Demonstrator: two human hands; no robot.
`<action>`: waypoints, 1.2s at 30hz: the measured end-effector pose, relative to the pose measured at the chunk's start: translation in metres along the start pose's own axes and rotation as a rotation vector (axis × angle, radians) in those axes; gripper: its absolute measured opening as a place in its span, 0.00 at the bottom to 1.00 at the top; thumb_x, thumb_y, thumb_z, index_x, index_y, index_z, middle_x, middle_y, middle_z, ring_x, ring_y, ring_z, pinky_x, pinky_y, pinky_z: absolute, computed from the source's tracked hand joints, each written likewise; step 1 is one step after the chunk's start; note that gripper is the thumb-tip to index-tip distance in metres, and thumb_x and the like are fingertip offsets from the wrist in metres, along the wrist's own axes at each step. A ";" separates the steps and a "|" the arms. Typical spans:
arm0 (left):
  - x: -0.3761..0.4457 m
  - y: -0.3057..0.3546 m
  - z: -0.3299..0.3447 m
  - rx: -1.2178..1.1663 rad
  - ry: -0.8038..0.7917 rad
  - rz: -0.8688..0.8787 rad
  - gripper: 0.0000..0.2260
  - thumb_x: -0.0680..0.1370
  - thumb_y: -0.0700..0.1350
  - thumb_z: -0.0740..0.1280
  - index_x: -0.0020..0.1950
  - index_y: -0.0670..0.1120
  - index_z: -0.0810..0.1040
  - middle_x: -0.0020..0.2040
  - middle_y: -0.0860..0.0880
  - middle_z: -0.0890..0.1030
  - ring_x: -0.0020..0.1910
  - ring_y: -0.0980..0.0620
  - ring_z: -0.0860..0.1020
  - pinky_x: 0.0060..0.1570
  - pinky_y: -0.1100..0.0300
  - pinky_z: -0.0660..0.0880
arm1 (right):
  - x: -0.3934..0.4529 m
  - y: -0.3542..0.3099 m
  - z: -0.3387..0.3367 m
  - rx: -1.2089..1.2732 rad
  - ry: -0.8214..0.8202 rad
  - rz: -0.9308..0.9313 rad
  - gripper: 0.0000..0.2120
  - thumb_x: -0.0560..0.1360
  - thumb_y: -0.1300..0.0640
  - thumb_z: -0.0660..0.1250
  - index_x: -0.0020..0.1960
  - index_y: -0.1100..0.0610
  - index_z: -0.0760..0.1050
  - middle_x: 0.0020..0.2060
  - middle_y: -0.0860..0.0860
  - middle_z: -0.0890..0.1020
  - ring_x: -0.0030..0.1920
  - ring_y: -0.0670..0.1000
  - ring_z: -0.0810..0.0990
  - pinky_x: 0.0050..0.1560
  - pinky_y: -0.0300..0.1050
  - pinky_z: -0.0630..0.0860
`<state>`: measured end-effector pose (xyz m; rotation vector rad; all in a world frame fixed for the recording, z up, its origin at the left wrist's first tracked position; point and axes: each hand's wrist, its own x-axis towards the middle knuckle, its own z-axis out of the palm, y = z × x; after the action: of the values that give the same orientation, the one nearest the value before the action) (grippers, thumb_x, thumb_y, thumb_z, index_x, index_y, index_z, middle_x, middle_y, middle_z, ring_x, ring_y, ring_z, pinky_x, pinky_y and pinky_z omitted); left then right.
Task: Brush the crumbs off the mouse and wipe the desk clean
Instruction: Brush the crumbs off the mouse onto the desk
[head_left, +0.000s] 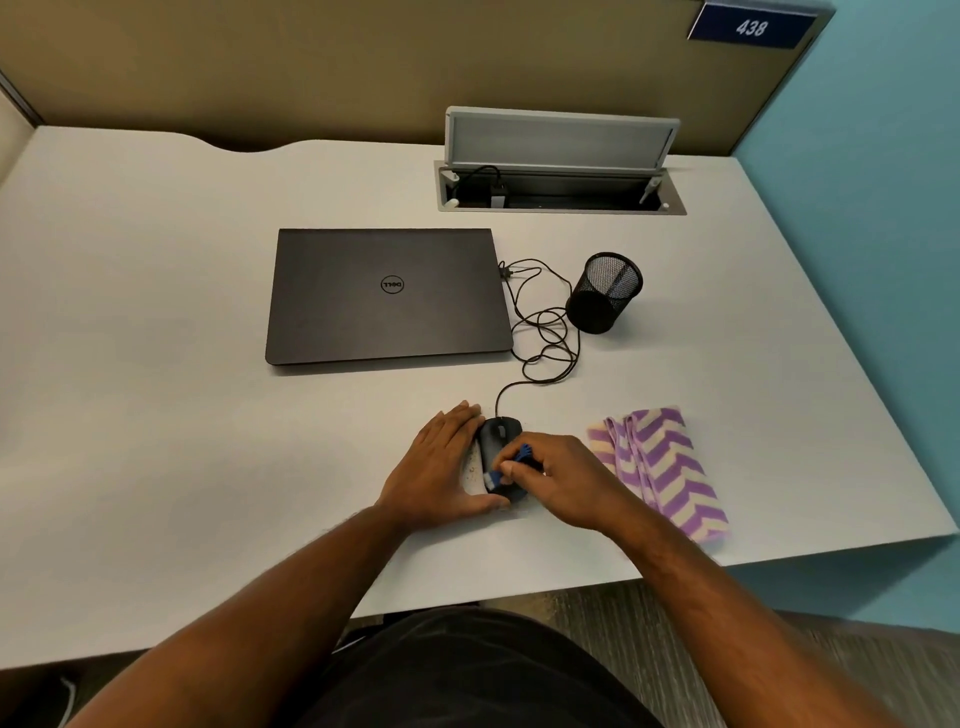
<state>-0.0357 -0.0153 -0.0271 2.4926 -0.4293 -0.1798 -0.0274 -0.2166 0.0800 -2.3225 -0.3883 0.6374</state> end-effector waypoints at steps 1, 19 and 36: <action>0.000 0.000 0.000 0.000 0.006 0.004 0.52 0.69 0.78 0.66 0.82 0.47 0.56 0.82 0.51 0.56 0.81 0.55 0.50 0.80 0.53 0.48 | -0.001 0.002 0.001 -0.010 -0.027 0.028 0.09 0.81 0.53 0.64 0.57 0.53 0.80 0.50 0.49 0.84 0.49 0.46 0.80 0.49 0.37 0.77; 0.000 0.002 -0.004 -0.003 0.000 0.001 0.53 0.68 0.78 0.65 0.82 0.47 0.57 0.82 0.51 0.57 0.81 0.55 0.51 0.80 0.53 0.48 | 0.003 0.027 -0.007 0.225 0.201 0.188 0.08 0.82 0.53 0.62 0.51 0.54 0.78 0.42 0.50 0.85 0.43 0.49 0.85 0.52 0.51 0.83; 0.000 0.002 -0.003 -0.001 -0.022 -0.012 0.53 0.68 0.78 0.66 0.82 0.48 0.55 0.83 0.52 0.55 0.81 0.55 0.50 0.80 0.52 0.48 | -0.006 0.036 -0.008 0.051 0.197 0.176 0.08 0.82 0.53 0.61 0.49 0.53 0.78 0.43 0.50 0.83 0.46 0.49 0.82 0.52 0.46 0.81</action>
<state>-0.0354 -0.0152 -0.0241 2.4944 -0.4237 -0.2129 -0.0244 -0.2490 0.0626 -2.3605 -0.0763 0.4893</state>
